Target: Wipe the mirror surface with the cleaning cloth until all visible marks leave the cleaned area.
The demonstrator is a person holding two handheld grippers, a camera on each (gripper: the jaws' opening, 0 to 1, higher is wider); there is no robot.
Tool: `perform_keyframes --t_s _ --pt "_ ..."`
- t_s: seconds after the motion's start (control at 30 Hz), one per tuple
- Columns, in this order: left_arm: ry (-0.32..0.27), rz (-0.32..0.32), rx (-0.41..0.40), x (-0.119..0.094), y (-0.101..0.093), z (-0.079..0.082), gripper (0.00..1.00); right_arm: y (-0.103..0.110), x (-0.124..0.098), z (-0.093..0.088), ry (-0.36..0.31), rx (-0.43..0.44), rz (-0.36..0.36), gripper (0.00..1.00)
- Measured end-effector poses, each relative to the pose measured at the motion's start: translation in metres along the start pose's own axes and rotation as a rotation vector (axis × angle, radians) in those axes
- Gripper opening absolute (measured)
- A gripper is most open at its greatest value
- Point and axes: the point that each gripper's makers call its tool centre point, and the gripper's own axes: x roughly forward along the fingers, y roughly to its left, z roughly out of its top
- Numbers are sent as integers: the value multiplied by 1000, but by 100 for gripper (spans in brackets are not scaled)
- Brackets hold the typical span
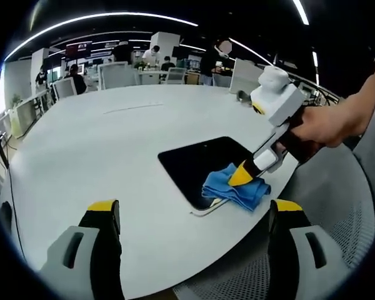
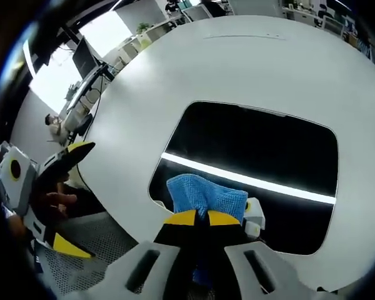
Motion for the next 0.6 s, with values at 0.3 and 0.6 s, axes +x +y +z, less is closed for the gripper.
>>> perform_keyframes --t_s 0.3,0.6 --pt "-1 4 -7 1 0 1 98 -8 -3 -2 -2 11 0 0" --pt "-23 -3 -31 4 -5 9 98 -15 -6 -3 -4 24 0 0"
